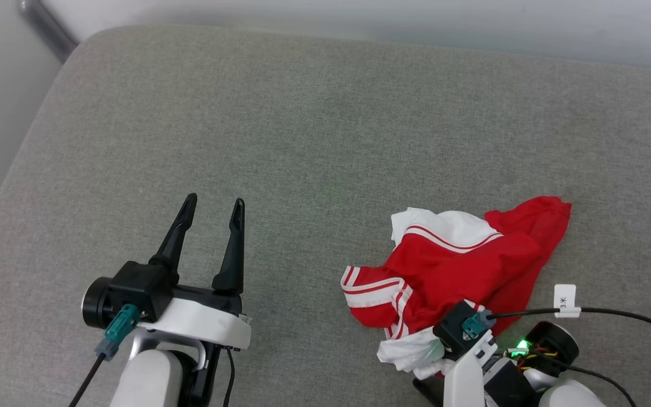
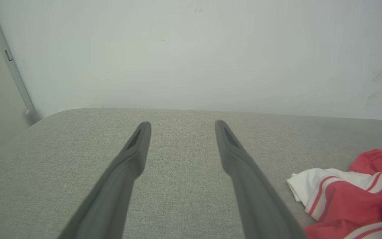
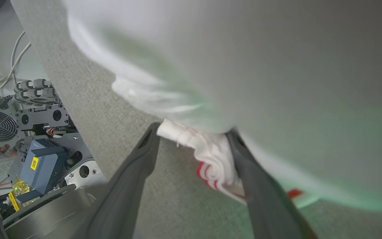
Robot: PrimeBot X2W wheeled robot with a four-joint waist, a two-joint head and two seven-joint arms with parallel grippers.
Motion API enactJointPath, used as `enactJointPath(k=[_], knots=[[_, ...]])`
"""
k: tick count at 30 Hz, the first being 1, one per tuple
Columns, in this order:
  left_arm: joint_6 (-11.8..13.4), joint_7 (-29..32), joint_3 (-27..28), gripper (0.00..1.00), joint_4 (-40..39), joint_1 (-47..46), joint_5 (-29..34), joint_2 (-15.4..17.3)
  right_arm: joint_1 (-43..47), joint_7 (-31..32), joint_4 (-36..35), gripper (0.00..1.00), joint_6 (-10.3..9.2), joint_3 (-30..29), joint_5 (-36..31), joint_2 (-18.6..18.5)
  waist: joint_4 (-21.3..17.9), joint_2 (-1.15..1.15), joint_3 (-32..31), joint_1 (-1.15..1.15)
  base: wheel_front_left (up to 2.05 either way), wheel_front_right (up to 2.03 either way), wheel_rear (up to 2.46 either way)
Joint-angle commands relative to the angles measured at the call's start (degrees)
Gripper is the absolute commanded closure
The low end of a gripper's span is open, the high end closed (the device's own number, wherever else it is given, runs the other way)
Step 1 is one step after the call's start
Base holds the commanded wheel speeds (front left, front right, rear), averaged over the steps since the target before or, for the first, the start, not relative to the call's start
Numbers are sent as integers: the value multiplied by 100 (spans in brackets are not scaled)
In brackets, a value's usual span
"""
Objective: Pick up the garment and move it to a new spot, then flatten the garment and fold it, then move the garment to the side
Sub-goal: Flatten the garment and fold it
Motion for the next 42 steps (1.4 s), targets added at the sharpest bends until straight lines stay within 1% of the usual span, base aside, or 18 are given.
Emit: enactJointPath(k=[1,2,9,14,16,19,24,26,28,29,31,34,36,37,38,39,40,42], knots=[[-37,-13,30,0,25,-39,43,-27,289,209,354,94,3,253,110,-22,-37,0,-42,-1,0,0,0],[-46,-13,45,0,32,-35,62,-41,238,175,307,100,8,275,126,-15,-60,0,-69,-1,0,0,0],[-134,-13,181,0,102,91,209,-71,-307,-658,-307,100,-1,-17,16,184,-309,0,-350,-1,0,0,0],[-167,-13,242,0,106,164,292,-58,-444,-1300,-655,100,-2,-603,-191,438,-515,0,-520,-1,0,0,0],[-175,-13,266,0,95,187,309,-55,-368,-1464,-716,100,-1,-971,-247,619,-601,0,-553,-1,0,0,0],[-185,-13,282,0,87,208,330,-64,-140,-1678,-723,100,-1,-1723,-333,915,-720,0,-561,-1,0,0,0],[-204,-13,283,0,91,215,345,-72,305,-1962,-511,100,-1,-3294,-447,1511,-855,0,-489,-1,0,0,0],[-222,-13,283,0,89,195,356,-67,498,-2040,-357,100,-1,-3894,-469,1664,-884,0,-448,-1,0,0,0],[-230,-13,295,0,92,173,367,-60,642,-2108,-183,100,0,-4390,-436,1786,-914,0,-399,-1,0,0,0],[-230,-13,295,0,92,173,367,-60,642,-2108,-183,100,0,-4390,-436,1786,-914,0,-399,-1,0,0,0],[-237,-13,303,0,103,155,373,-60,797,-2171,4,100,-1,-4836,-315,1896,-936,0,-361,-1,0,0,0],[-242,-13,304,0,129,131,376,-64,955,-2304,504,100,-1,-5415,-192,1957,-945,0,-323,-1,0,0,0],[-245,-13,312,0,146,120,377,-68,1005,-2410,876,100,0,-5692,-161,1975,-941,0,-313,-1,0,0,0],[-249,-13,318,0,158,122,377,-70,1020,-2455,1051,93,-1,-5792,-124,1979,-938,0,-317,-1,0,0,0],[-252,-13,325,0,167,127,380,-71,1015,-2524,1214,74,-1,-5854,-63,1978,-936,0,-323,-1,0,0,0],[-253,-13,336,0,177,135,384,-73,1012,-2600,1359,35,-2,-5890,-55,1980,-935,0,-332,-1,0,0,0],[-253,-13,351,0,187,150,390,-74,1000,-2684,1471,0,-2,-5879,-18,1982,-934,0,-351,-1,0,0,0],[-252,-13,381,0,211,196,384,-67,930,-3018,1528,0,-1,-5884,15,1978,-940,0,-398,-1,0,0,0]])
